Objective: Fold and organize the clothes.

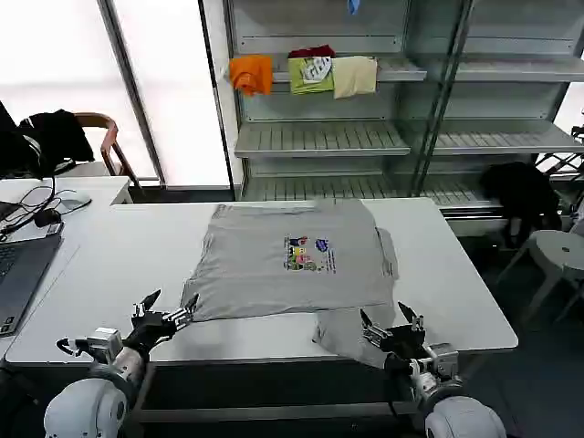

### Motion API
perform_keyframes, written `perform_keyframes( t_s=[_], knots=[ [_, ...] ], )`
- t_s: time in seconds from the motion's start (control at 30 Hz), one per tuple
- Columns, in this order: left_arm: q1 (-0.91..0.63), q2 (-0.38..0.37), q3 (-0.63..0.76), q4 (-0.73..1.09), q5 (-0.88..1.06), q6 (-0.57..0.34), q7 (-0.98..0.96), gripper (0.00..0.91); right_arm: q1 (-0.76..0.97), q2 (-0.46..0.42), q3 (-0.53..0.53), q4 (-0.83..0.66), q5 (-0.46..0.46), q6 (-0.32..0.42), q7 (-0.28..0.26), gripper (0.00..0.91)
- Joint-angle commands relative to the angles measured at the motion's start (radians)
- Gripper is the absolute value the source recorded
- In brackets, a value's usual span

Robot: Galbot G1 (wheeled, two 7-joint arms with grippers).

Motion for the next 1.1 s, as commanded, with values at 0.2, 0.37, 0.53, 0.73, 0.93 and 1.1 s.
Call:
perform_keyframes(
  t_s=[0.2, 0.37, 0.53, 0.73, 0.93, 1.1],
  knots=[
    [0.032, 0.001, 0.009, 0.017, 0.035, 0.004, -0.016, 0.907, -0.031, -0.001, -0.005, -0.003, -0.031, -0.005, 0.002, 0.907],
    [0.052, -0.001, 0.024, 0.019, 0.032, 0.004, -0.016, 0.907, -0.043, -0.001, -0.004, -0.008, -0.038, -0.005, 0.01, 0.907],
    [0.047, -0.011, 0.034, 0.033, 0.027, 0.003, -0.018, 0.907, -0.048, 0.002, -0.008, -0.022, -0.047, -0.004, 0.012, 0.796],
    [0.036, -0.015, 0.039, 0.05, 0.029, 0.004, -0.024, 0.725, -0.047, 0.007, -0.019, -0.04, -0.071, -0.004, 0.012, 0.242],
    [0.025, -0.019, 0.045, 0.077, 0.035, 0.003, -0.023, 0.232, -0.042, 0.009, -0.023, -0.055, -0.078, -0.004, 0.011, 0.0],
    [0.016, -0.021, 0.05, 0.096, 0.045, 0.003, -0.022, 0.01, -0.038, 0.014, -0.025, -0.058, -0.079, -0.003, 0.008, 0.0]
  ],
)
